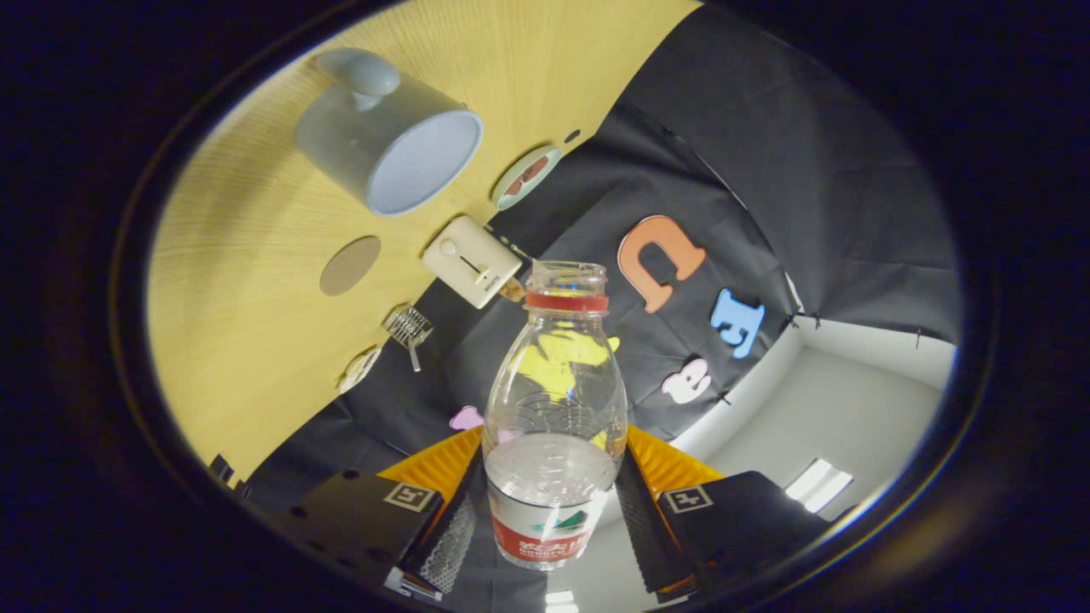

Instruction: Take the bottle from table, then pour the juice into the cup, finally place the bottle on the coaster

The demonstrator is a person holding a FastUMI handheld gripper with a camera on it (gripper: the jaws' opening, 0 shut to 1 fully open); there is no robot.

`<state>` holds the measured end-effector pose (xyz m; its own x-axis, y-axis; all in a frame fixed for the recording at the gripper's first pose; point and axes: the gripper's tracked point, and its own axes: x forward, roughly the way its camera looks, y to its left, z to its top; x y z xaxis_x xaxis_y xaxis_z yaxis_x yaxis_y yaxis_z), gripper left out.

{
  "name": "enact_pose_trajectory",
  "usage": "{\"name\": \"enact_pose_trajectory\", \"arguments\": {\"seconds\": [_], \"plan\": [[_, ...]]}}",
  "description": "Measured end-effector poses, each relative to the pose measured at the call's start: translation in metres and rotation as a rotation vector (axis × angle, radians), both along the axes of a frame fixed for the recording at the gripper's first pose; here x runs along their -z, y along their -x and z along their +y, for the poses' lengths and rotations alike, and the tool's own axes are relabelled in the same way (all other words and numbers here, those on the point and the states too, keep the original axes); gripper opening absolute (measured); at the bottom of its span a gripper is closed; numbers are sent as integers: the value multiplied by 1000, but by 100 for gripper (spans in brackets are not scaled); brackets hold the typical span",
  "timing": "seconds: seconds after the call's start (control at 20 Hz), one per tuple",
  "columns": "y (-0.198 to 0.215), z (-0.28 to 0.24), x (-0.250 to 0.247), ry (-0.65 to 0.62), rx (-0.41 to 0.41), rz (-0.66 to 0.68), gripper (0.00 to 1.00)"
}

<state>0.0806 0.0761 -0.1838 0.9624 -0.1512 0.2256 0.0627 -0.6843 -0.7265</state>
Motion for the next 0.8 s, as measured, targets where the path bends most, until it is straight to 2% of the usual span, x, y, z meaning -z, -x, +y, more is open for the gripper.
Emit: {"name": "enact_pose_trajectory", "arguments": {"seconds": [0.35, 0.65, 0.8], "plan": [[-1, -15, -1, -316, 8, -42, 82], [9, -28, 8, -672, 28, -44, 83], [12, -33, 13, -899, 20, -34, 83]]}}
